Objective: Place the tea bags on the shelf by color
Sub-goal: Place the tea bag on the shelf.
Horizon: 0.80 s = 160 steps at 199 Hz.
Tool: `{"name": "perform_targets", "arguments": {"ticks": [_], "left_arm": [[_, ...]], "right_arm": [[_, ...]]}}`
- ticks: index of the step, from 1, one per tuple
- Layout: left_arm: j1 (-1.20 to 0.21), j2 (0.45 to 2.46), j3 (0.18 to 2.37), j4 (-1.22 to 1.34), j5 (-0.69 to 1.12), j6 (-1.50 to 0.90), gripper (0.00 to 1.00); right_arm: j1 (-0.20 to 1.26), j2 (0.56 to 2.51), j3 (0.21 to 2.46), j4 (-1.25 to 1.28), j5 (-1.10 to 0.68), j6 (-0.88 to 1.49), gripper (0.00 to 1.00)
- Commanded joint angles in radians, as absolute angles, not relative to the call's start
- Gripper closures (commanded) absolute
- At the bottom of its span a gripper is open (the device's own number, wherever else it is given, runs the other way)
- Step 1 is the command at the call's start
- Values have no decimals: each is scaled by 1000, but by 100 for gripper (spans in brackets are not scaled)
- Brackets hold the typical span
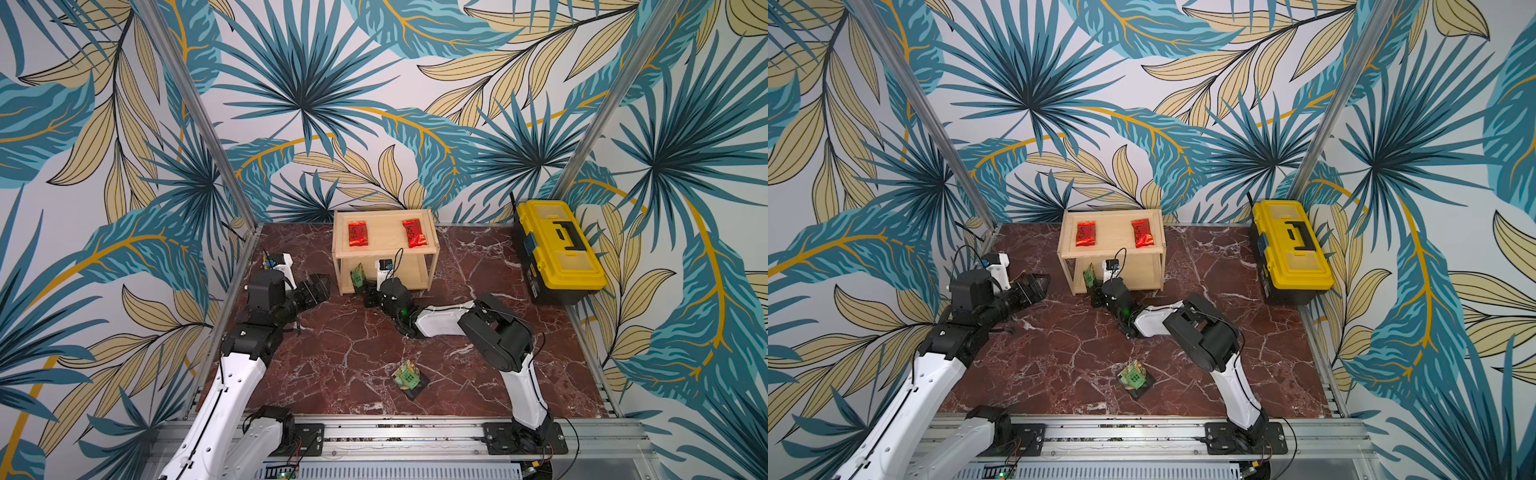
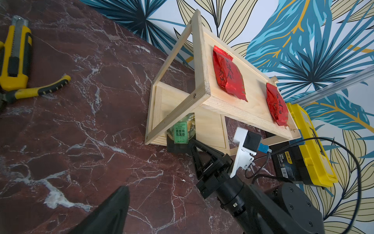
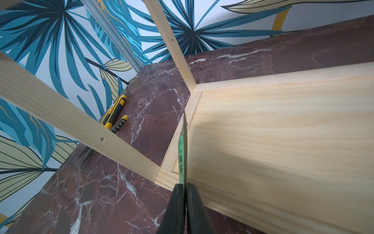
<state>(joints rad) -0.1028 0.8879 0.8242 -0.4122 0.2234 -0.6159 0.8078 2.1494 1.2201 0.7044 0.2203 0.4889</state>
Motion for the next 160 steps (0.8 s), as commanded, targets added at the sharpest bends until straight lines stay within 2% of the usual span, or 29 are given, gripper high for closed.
{"name": "perform_targets", "arguments": {"ticks": [1,52,75,84,160], "left_arm": [[-94,879,836,-403,234,-597,7],[-94,866,821,-410,232,-595,7],[-94,855,806,-403,234,-601,7],[-94,856,802,-403,237,-601,7],[-94,847,836,-444,239,-571,7]], "right_arm": [[809,2181,1247,667,249,471,87],[810,2199,1263,644,288,492,88],[810,2199,1247,671,349,553,94],[810,2199,1229,696,373,595,100],[810,2157,1134,879,356,906,100]]}}
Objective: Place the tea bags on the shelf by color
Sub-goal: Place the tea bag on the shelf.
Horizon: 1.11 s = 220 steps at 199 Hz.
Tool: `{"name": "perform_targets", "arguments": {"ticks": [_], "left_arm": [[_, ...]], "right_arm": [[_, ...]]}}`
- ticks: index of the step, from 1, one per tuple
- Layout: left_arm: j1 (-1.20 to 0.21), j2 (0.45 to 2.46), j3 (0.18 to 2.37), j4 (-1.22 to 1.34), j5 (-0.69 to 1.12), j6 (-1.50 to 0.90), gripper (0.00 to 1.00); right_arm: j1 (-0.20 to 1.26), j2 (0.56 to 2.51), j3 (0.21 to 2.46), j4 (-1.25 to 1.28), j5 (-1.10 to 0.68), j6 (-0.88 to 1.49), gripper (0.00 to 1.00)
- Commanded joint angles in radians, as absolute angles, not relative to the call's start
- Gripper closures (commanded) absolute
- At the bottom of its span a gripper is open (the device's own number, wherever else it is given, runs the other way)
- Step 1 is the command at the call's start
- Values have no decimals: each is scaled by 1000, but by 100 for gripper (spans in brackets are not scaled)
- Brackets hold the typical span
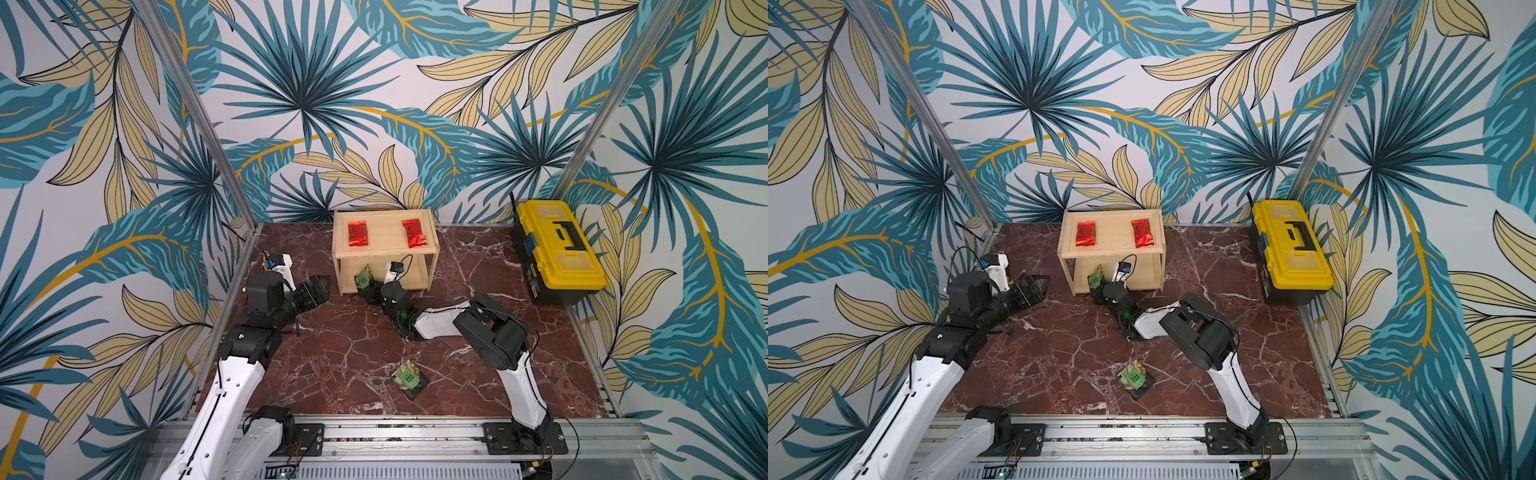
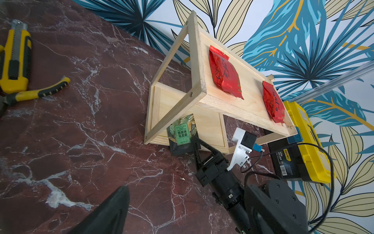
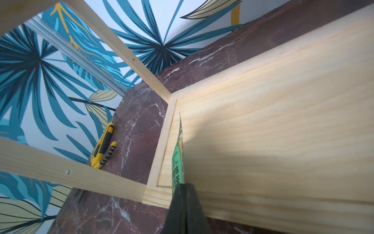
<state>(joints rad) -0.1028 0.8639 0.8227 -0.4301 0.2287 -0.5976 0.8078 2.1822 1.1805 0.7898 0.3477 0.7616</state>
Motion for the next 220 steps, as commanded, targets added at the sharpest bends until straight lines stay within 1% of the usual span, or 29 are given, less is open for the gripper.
{"name": "perform_targets", "arguments": {"ticks": [1,22,55,85,145,174,220], "left_arm": [[-94,846,836,-443,239,-571,7],[-92,850,838,-424,251,-577,7],[-92,851,850,-419,269,-578,7],[-91,837,850,-422,267,-574,7],[-86,834,844,-418,274,-574,6],[-83,830,842,-422,274,-570,6],[-81,813,839,-426,275,-564,6]], "right_arm": [[810,2156,1131,882,356,911,100],[810,2146,1107,925,356,994,100],[811,2155,1105,966,371,1048,100],[810,2181,1151,931,396,1064,100],[810,2264,1231,940,399,1108,100],[810,2284,1263,893,414,1135,100],[810,2319,1325,829,439,1115,100]]}}
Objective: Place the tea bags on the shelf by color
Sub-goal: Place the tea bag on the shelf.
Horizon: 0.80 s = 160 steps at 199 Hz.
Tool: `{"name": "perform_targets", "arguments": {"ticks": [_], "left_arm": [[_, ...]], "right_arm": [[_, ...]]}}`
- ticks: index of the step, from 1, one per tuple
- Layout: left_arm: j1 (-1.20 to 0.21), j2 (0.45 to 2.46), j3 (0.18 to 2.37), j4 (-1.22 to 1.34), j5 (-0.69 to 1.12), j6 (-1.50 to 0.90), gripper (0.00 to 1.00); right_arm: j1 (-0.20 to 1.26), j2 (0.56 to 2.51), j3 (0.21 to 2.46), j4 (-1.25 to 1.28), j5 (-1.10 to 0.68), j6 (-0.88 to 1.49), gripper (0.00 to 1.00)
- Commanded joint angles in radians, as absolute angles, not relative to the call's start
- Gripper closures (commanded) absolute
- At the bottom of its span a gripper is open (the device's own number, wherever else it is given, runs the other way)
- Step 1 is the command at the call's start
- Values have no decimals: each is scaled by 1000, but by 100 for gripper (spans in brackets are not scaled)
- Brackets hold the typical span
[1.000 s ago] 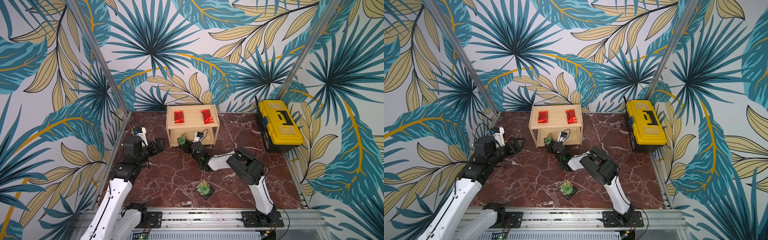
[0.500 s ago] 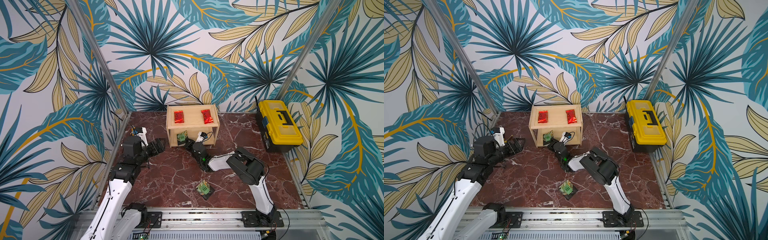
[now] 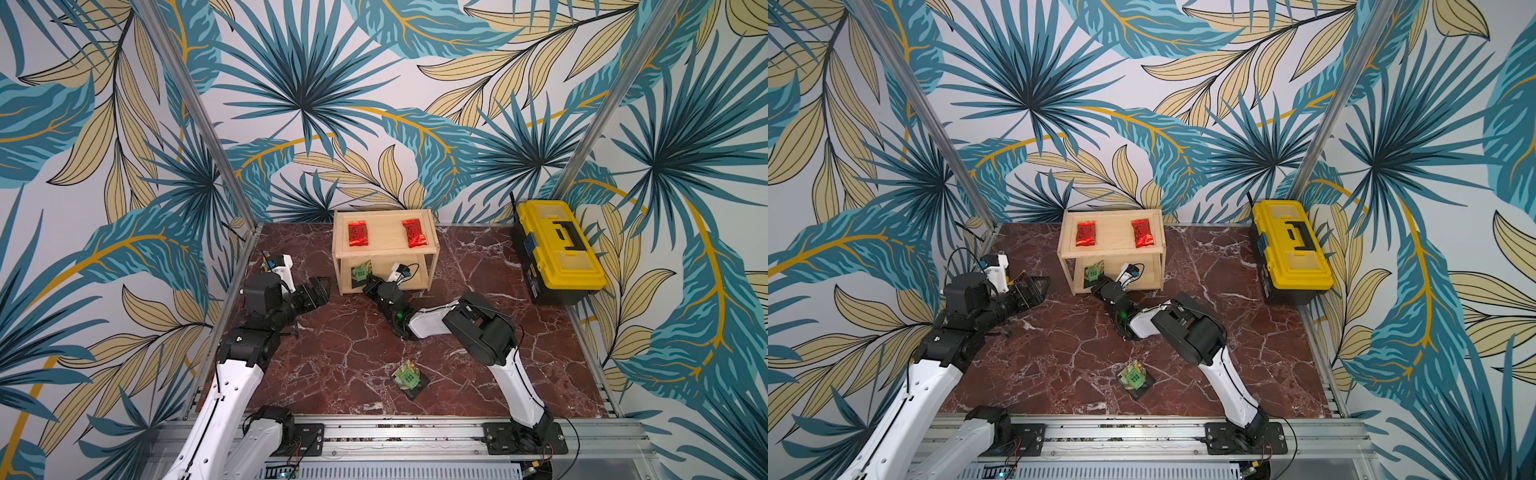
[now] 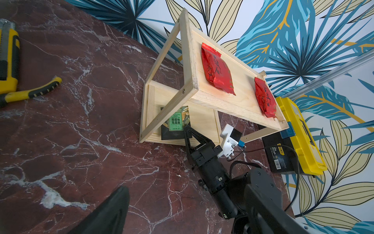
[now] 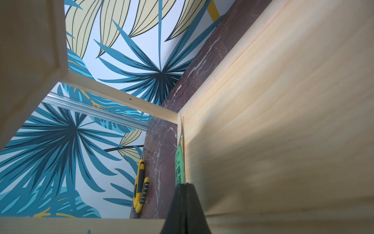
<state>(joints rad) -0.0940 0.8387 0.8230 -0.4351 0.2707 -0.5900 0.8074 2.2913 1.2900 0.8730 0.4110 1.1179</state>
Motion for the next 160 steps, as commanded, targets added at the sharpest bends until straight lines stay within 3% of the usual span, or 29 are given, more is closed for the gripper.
{"name": "perform_targets", "arguments": {"ticks": [1,160], "left_arm": [[-81,812,839,-426,275,-564,6],[-78,797,824,-427,282,-566,6]], "right_arm": [[810,2320,1325,829,439,1116,100],[810,2393,1422,761,426,1110,97]]}}
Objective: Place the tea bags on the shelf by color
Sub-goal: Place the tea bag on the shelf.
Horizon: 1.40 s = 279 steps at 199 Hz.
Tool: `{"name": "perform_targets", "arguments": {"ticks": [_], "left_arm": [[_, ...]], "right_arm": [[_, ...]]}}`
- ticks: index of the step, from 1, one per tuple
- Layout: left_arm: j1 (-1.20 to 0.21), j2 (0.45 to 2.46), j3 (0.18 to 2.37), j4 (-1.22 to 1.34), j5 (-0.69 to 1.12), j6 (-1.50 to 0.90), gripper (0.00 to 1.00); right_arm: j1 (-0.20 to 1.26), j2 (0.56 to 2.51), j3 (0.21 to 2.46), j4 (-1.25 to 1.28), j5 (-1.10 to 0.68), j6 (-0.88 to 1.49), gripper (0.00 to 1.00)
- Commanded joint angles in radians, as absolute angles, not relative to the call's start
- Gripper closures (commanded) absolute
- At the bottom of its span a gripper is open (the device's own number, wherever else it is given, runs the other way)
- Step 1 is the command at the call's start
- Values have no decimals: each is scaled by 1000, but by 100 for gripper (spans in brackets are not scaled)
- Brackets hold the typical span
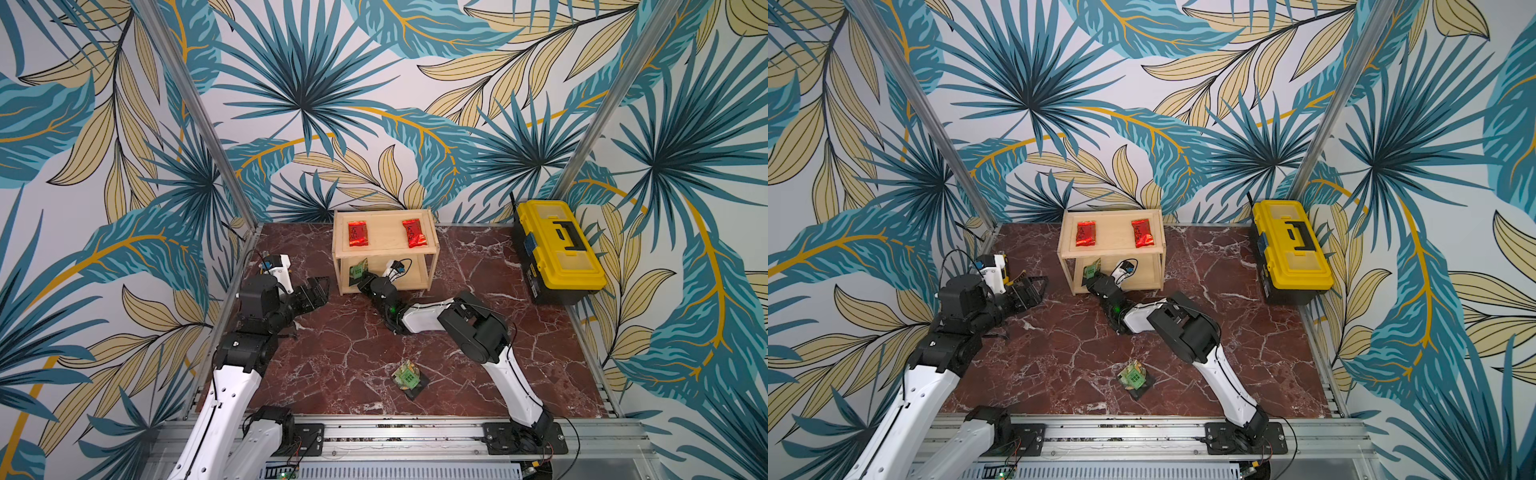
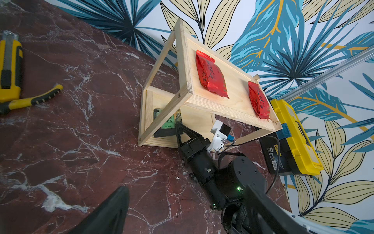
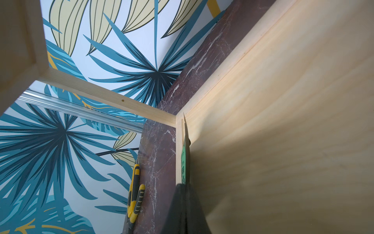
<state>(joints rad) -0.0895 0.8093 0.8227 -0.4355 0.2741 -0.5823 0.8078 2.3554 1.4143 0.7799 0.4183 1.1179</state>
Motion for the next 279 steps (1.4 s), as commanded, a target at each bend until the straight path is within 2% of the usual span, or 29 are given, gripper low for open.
{"name": "perform_targets", "arguments": {"ticks": [1,41,213,279], "left_arm": [[-78,798,824,-427,282,-566,6],[-78,797,827,-434,280,-562,6],[-77,785,825,-433,276,-560,6],[-77,777,819,-428,278,-562,6]], "right_arm": [[810,2394,1423,760,426,1109,97],[810,2415,1447,744,430,1111,96],[810,2343,1398,744,420,1068,63],[810,2312,1366,747,413,1049,55]]}}
